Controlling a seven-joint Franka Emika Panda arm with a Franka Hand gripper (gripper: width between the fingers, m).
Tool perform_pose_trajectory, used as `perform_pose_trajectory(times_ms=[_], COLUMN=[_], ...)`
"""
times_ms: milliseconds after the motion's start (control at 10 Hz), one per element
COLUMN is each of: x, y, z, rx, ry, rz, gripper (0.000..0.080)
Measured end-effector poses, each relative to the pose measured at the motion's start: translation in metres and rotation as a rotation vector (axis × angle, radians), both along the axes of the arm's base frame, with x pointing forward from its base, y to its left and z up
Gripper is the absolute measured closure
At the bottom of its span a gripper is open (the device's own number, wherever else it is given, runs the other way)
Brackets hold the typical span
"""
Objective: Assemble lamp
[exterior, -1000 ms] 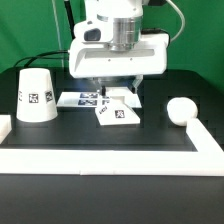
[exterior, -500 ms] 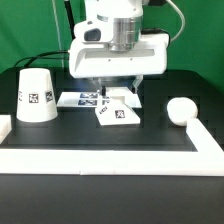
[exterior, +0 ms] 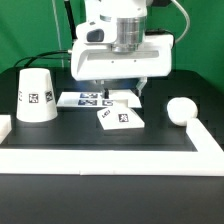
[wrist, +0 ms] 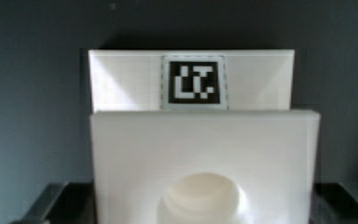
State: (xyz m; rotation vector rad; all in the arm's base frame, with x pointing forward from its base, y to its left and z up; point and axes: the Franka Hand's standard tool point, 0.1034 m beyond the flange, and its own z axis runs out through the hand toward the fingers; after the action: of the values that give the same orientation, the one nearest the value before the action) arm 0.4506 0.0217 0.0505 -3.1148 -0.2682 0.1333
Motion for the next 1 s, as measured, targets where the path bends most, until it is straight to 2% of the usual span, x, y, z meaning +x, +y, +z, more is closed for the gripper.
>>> perform_pose_trajectory(times_ms=[400,1000], x=[0.047,0.107], y=[0.010,0.043], z=[0.000,0.001], rx=[0.005,0.014], ry=[-0.051,-0.120], rz=[0.006,-0.016], gripper=[0.0263,0.0263])
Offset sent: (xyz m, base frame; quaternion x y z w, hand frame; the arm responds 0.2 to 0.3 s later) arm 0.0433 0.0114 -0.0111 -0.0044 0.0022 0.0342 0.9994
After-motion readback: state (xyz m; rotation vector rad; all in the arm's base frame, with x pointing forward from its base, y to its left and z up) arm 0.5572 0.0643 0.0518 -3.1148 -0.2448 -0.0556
